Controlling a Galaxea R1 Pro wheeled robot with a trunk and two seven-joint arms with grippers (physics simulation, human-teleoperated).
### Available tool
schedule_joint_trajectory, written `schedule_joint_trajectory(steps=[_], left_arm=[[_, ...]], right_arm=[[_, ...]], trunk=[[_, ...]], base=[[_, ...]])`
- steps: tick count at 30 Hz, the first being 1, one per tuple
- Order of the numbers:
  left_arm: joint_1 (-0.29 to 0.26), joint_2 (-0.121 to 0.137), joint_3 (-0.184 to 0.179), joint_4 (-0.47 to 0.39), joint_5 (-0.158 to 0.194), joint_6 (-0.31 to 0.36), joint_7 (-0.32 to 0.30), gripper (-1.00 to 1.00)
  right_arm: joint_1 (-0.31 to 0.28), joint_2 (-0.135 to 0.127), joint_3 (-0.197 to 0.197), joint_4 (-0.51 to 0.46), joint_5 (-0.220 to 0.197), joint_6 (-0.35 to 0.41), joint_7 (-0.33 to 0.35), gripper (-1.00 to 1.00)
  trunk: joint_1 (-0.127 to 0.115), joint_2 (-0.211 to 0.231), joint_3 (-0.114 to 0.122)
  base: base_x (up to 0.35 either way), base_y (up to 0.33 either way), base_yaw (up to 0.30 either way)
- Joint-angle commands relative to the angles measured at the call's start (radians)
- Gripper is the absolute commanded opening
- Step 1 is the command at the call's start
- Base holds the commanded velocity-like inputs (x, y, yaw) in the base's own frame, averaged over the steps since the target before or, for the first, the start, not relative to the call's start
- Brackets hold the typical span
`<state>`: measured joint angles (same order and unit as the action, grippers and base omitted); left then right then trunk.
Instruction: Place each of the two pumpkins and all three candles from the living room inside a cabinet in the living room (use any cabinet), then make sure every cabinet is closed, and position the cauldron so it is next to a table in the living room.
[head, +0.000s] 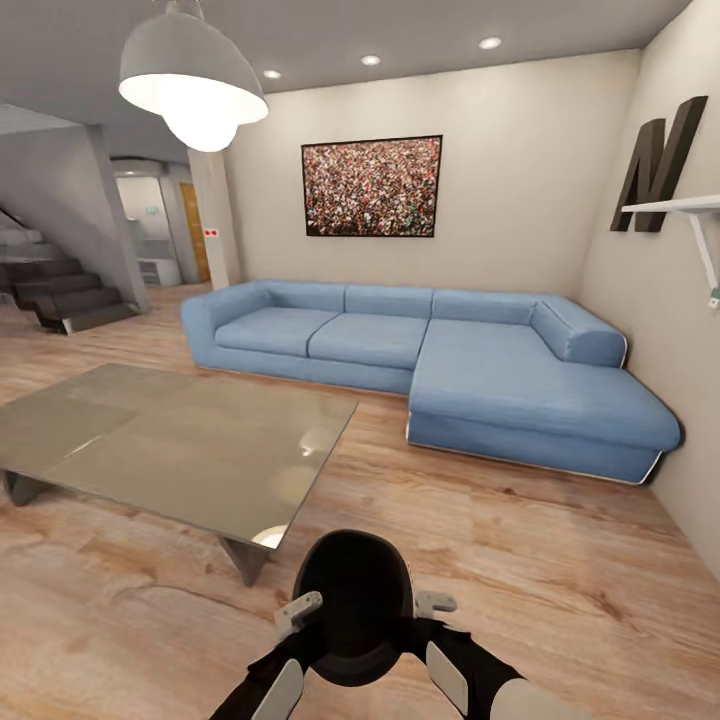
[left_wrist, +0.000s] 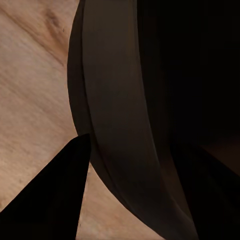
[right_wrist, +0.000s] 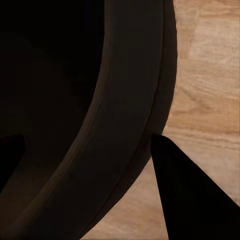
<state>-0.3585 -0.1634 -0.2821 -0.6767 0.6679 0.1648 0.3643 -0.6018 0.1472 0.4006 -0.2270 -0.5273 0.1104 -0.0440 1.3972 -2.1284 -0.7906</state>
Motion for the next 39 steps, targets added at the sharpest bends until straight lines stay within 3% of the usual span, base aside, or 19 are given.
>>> schedule_joint_trajectory(steps=[1,8,20,30,39], left_arm=[[-0.001,0.001,-0.031,-0.001,0.017,0.0,0.007,-1.0],[-0.001,-0.001,-0.031,-0.001,0.018,0.0,0.007,-1.0],[-0.001,-0.001,-0.031,-0.001,0.018,0.001,0.007,-1.0],[-0.001,0.0,-0.031,-0.001,0.017,0.001,0.007,-1.0],[-0.001,0.001,-0.031,-0.001,0.016,0.0,0.008,-1.0]], right_arm=[[-0.001,0.0,0.027,-0.011,-0.023,0.005,0.005,-1.0],[-0.001,0.0,0.027,-0.011,-0.023,0.005,0.007,-1.0],[-0.001,0.0,0.027,-0.011,-0.023,0.005,0.007,-1.0],[-0.001,0.0,0.027,-0.011,-0.023,0.003,0.008,-1.0],[-0.001,0.0,0.027,-0.011,-0.023,0.003,0.009,-1.0]], trunk=[[0.0,-0.001,-0.001],[0.0,-0.001,-0.001],[0.0,-0.001,-0.001],[0.0,-0.001,-0.001],[0.0,-0.001,-0.001]], base=[[-0.034,0.197,0.193],[-0.048,0.271,0.017],[-0.161,0.286,-0.225],[-0.161,0.278,-0.029],[-0.014,0.057,0.0]])
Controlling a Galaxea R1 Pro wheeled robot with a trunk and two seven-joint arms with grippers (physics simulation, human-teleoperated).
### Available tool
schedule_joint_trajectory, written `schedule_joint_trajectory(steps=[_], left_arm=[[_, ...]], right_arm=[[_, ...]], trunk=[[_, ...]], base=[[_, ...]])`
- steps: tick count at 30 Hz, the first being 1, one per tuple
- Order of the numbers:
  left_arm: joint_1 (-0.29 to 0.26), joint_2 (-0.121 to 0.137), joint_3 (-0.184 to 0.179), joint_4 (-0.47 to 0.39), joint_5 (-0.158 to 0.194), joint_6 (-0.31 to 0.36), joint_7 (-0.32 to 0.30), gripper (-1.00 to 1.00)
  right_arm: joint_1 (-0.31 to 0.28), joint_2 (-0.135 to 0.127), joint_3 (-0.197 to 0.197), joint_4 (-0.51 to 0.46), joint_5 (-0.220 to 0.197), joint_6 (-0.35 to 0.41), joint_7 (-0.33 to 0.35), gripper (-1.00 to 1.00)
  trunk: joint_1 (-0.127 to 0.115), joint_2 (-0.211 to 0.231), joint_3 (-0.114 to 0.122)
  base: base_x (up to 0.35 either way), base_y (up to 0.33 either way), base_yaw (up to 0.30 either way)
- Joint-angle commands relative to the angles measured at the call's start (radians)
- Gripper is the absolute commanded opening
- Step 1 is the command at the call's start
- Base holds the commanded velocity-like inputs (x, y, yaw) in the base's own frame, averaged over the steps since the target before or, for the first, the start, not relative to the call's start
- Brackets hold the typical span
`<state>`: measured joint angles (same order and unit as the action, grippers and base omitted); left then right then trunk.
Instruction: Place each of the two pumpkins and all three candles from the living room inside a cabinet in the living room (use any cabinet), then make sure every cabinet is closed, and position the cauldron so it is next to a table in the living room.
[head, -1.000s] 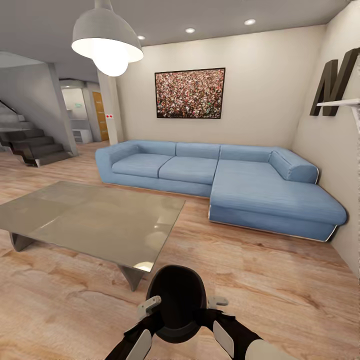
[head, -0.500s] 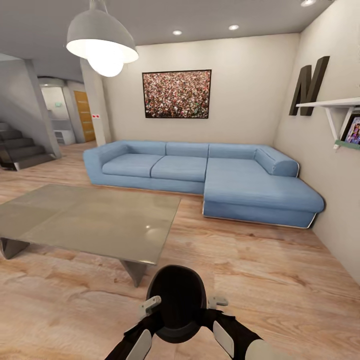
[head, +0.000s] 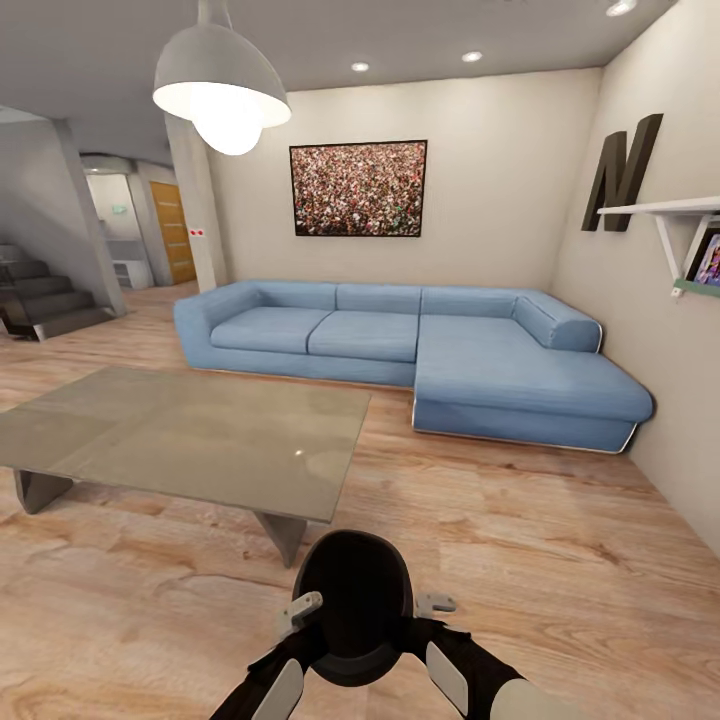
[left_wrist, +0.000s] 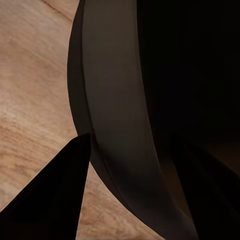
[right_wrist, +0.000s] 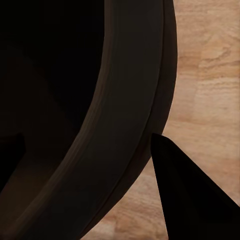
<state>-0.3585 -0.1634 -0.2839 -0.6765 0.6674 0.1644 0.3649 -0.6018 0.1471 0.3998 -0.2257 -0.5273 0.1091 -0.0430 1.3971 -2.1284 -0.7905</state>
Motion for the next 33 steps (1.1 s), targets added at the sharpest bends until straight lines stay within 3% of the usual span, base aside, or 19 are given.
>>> schedule_joint_trajectory(steps=[1,13,28,33], left_arm=[[0.0,0.001,-0.029,-0.002,0.017,0.001,0.008,-1.0],[0.0,0.001,-0.029,-0.002,0.018,0.001,0.008,-1.0],[0.0,0.001,-0.029,-0.002,0.018,0.001,0.007,-1.0],[0.0,0.001,-0.029,-0.002,0.018,0.001,0.007,-1.0]], right_arm=[[-0.001,0.0,0.028,-0.012,-0.023,0.004,0.008,-1.0],[-0.001,0.0,0.028,-0.013,-0.023,0.006,0.009,-1.0],[-0.001,0.0,0.028,-0.014,-0.023,0.006,0.011,-1.0],[-0.001,0.0,0.028,-0.014,-0.023,0.006,0.01,-1.0]], trunk=[[0.0,-0.001,-0.001],[0.0,-0.001,-0.001],[0.0,-0.001,-0.001],[0.0,-0.001,-0.001]], base=[[0.0,0.001,-0.038],[0.0,0.215,-0.021],[-0.072,0.293,-0.262],[-0.006,0.312,-0.092]])
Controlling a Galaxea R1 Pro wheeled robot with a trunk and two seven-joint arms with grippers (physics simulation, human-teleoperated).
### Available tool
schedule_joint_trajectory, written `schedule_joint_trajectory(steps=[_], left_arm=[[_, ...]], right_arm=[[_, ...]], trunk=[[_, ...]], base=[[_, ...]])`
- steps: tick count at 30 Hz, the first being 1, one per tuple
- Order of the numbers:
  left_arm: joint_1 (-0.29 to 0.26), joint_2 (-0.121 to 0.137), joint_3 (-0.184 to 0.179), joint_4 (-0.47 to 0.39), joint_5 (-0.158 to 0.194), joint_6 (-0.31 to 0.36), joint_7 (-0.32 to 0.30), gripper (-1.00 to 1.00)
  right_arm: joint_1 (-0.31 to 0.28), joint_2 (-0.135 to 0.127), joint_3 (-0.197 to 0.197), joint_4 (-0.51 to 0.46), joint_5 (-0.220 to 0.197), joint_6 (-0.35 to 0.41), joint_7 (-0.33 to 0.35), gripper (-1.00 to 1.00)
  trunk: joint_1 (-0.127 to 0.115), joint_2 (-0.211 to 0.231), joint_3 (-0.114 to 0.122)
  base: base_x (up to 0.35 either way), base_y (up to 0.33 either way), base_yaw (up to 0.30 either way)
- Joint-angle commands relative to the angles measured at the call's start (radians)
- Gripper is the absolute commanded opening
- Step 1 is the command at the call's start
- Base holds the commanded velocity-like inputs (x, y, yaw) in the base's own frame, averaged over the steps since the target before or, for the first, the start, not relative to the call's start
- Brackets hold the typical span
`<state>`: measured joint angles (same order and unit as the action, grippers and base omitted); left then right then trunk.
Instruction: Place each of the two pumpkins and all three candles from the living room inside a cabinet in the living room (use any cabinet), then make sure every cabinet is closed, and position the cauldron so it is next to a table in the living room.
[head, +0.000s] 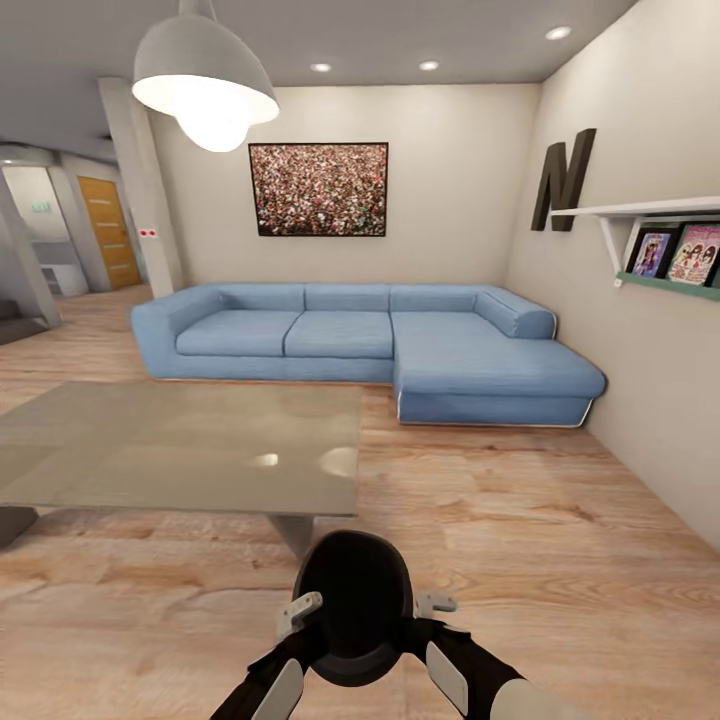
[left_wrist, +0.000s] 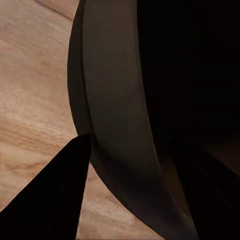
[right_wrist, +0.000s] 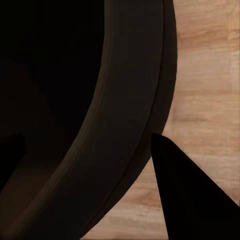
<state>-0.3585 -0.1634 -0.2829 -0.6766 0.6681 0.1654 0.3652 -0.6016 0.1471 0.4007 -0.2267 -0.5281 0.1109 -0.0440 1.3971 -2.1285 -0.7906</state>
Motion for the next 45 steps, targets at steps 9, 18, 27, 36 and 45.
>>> schedule_joint_trajectory(steps=[9,18,27,36,45], left_arm=[[0.0,0.001,-0.03,-0.001,0.018,0.0,0.006,-1.0],[0.0,0.001,-0.03,-0.001,0.018,0.0,0.007,-1.0],[0.0,0.001,-0.03,-0.002,0.018,0.0,0.007,-1.0],[0.0,0.001,-0.03,-0.003,0.018,0.0,0.006,-1.0],[0.0,0.001,-0.03,-0.003,0.018,0.0,0.006,-1.0]], right_arm=[[-0.001,0.0,0.027,-0.013,-0.023,0.004,0.01,-1.0],[-0.001,-0.001,0.027,-0.033,-0.023,0.005,0.01,-1.0],[-0.001,-0.003,0.027,-0.034,-0.023,0.005,0.01,-1.0],[-0.001,-0.003,0.027,-0.034,-0.023,0.004,0.01,-1.0],[-0.001,-0.004,0.027,-0.034,-0.023,0.005,0.01,-1.0]], trunk=[[0.0,-0.001,-0.001],[0.0,-0.001,-0.001],[0.0,-0.001,-0.001],[0.011,-0.022,-0.01],[0.046,-0.085,-0.038]], base=[[0.0,0.314,-0.004],[0.027,0.313,0.0],[0.042,0.078,0.0],[0.0,0.001,0.0],[0.0,0.0,0.0]])
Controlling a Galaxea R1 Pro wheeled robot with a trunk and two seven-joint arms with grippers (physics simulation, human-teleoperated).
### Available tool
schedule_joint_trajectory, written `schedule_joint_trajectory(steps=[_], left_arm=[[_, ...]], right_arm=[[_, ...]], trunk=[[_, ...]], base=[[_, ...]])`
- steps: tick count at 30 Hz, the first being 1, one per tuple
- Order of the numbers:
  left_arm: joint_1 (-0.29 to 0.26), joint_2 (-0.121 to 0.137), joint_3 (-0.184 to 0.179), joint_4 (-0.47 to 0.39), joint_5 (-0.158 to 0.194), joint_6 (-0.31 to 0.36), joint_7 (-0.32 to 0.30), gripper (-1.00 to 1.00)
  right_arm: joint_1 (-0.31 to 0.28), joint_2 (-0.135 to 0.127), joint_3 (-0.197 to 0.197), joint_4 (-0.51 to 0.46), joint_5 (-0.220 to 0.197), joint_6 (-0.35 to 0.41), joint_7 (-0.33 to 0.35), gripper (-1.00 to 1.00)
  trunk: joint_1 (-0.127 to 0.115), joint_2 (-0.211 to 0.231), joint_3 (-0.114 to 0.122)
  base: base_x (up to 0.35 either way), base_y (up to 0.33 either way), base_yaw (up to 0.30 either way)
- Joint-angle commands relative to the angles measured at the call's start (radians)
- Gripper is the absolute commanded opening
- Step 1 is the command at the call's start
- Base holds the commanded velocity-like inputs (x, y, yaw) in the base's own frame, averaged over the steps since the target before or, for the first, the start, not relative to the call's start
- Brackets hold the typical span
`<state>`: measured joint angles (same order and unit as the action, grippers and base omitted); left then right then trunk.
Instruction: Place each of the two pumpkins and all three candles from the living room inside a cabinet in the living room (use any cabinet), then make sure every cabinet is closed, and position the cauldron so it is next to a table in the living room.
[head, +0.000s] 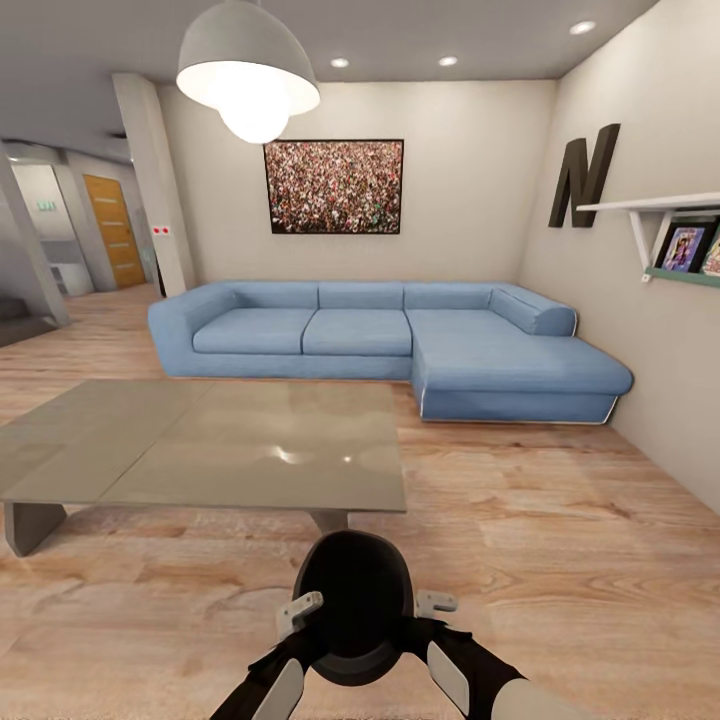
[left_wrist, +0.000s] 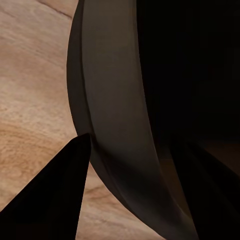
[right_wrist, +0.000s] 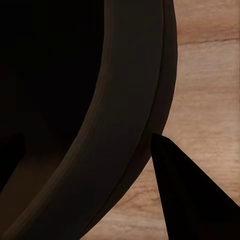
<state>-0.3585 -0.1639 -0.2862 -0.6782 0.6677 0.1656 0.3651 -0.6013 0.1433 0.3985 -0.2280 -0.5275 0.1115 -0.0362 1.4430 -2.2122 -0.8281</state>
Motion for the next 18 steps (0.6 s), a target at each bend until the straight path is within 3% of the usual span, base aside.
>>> schedule_joint_trajectory(steps=[1,18], left_arm=[[0.0,0.001,-0.027,-0.001,0.018,0.0,0.006,-1.0],[0.0,0.001,-0.027,-0.001,0.018,0.0,0.006,-1.0]], right_arm=[[-0.002,-0.001,0.029,-0.033,-0.023,0.004,0.002,-1.0],[-0.002,-0.001,0.029,-0.033,-0.023,0.005,0.002,-1.0]], trunk=[[0.004,-0.008,-0.004],[0.069,-0.127,-0.057]], base=[[0.0,0.0,0.0],[0.0,0.0,0.0]])
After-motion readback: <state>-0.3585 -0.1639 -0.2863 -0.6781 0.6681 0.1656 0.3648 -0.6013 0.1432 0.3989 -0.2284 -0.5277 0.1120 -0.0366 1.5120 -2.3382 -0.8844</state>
